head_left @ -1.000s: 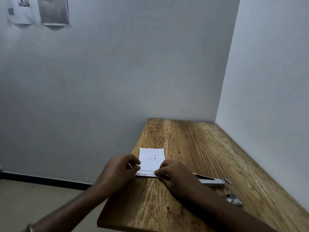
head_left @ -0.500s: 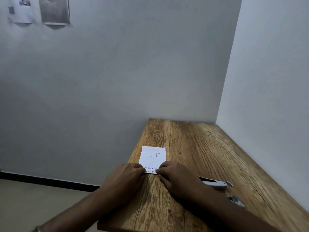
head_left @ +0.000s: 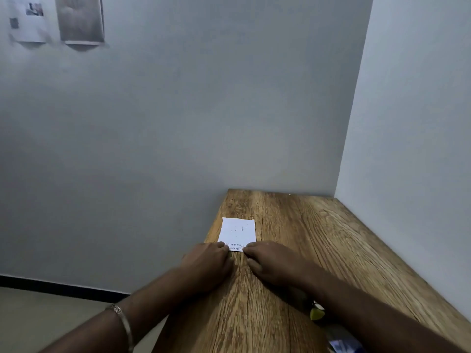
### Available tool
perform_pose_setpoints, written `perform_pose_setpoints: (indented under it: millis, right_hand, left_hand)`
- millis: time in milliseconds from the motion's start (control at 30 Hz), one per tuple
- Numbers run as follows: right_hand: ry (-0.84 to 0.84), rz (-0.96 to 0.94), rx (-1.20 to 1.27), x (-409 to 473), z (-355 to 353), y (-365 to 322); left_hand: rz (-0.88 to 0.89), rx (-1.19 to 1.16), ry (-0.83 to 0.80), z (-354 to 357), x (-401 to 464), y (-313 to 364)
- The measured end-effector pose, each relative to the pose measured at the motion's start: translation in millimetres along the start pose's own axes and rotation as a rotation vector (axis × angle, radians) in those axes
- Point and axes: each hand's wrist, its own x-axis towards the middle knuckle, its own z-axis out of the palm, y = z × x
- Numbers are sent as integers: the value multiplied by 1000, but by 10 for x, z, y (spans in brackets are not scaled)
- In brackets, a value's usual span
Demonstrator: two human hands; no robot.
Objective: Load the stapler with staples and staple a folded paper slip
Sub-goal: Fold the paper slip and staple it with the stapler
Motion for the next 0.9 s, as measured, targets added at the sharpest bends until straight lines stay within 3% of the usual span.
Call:
perform_pose_setpoints:
  millis: [267, 567, 900]
  right_hand:
    - [-92, 42, 137, 502, 92, 344]
    - [-157, 116, 118, 1060, 301, 729]
    - [-83, 160, 122, 1469, 510, 1098]
  left_hand:
    - [-38, -20, -47, 116, 564, -265]
    - [-75, -2, -69, 301, 1200, -629]
    - [-103, -95, -48, 460, 1650, -797]
